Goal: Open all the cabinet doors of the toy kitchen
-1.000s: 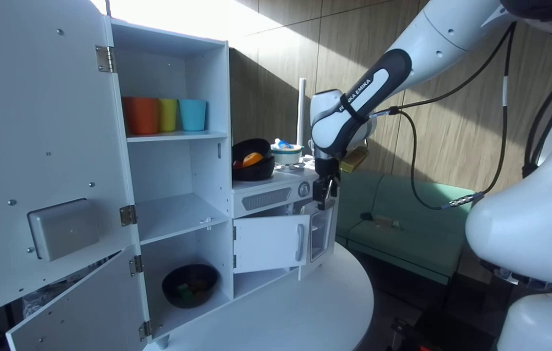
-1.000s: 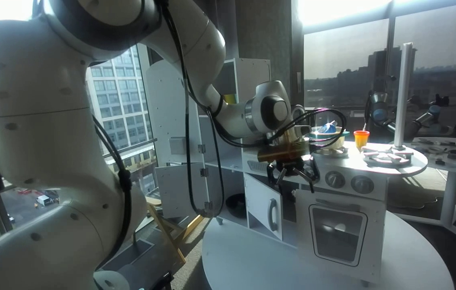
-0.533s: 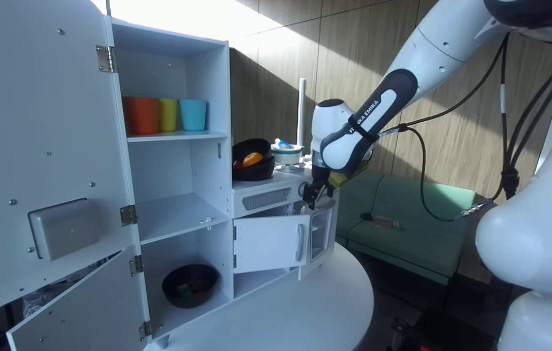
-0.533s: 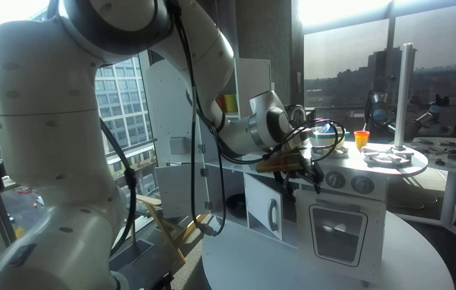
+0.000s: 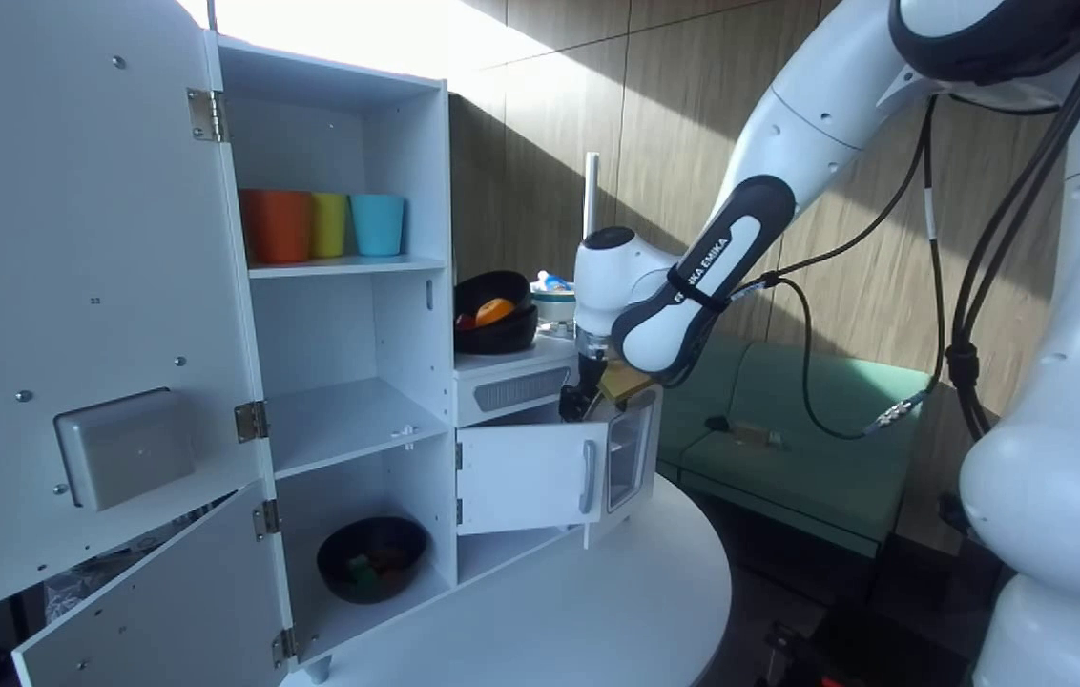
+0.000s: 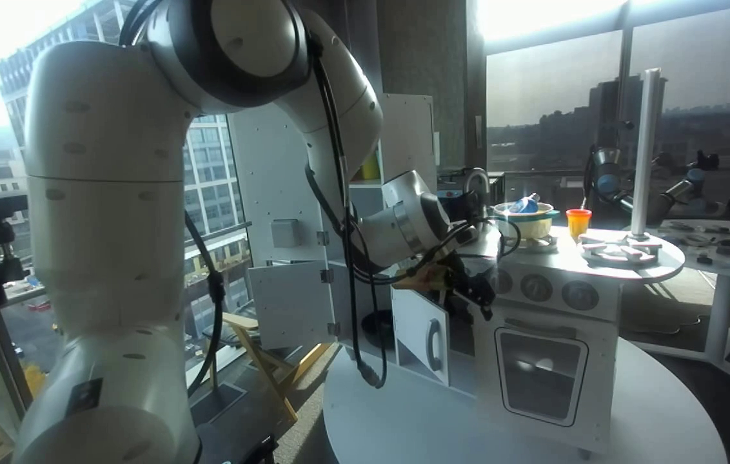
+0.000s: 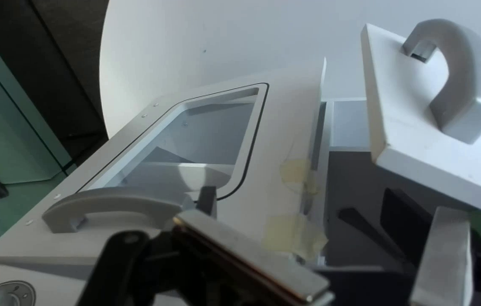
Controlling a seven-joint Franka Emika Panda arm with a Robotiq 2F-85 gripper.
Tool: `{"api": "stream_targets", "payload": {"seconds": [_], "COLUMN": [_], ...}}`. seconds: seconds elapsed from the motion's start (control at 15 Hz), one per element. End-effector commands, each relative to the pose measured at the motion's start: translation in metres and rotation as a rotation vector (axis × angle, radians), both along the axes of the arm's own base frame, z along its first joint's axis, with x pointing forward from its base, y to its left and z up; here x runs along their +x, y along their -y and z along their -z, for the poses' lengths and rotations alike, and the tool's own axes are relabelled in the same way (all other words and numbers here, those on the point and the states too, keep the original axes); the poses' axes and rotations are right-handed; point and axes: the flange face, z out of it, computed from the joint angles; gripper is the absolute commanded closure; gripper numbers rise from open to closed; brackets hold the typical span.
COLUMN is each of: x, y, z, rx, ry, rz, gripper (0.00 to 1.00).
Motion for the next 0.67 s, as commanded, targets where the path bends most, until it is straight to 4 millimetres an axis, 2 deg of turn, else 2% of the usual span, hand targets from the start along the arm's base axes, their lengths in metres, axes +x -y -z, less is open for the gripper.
{"api": "stream_targets", "payload": {"seconds": [0.0, 0.33, 0.6], "x": [0.005, -0.008, -0.026], "y": [-0.028, -0.068, -0.100], "z": [0.001, -0.015, -0.022], "rx": [0.059, 0.095, 0.195], "ry": [-0.016, -0.073, -0.105], "rz": [-0.027, -0.126, -0.268], "gripper": [0.00, 0.00, 0.00]}}
